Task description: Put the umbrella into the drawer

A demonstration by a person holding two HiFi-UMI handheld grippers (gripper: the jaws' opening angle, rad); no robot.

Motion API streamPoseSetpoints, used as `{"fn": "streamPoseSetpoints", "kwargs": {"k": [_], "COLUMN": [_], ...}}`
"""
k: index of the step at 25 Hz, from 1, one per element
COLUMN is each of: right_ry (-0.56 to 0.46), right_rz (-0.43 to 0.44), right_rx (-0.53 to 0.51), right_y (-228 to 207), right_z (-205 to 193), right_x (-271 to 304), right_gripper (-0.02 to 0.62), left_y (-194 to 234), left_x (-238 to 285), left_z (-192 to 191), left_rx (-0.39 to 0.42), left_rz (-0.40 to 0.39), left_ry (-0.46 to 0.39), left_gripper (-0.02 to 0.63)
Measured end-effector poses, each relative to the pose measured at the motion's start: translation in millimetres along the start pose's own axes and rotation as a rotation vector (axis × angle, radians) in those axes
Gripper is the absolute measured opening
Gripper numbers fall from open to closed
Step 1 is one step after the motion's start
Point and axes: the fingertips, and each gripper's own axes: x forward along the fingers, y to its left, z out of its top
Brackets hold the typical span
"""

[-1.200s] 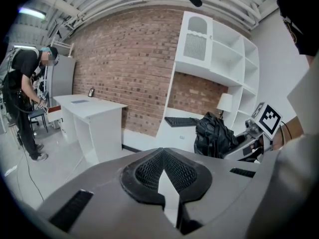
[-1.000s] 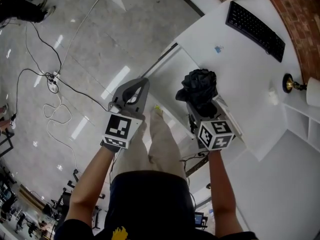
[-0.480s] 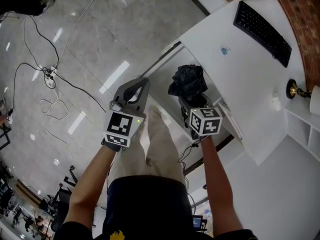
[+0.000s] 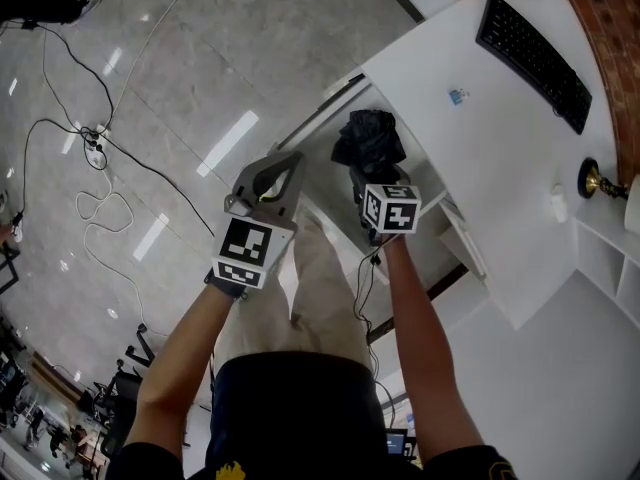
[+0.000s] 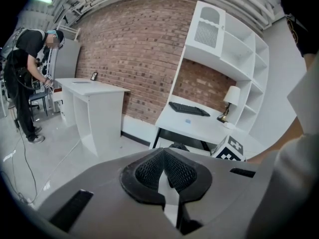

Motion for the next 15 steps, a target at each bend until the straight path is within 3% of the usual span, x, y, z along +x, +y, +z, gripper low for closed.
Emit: {"fn": "streamPoseSetpoints", "kwargs": {"k": [15], "right_ry": [0.096], "right_rz": [-0.022], "right_rx": [0.055], "right_y": [-17.9], "right_z": [-21.8], "right_x": [49.6], "right_gripper": [0.262], "left_y": [-5.6], "left_x": [12.2], "left_z": [-19.5], "left_rx": [-0.030], "left_rz": [-0.009], "left_ry": [0.028], "left_gripper": [0.017]}}
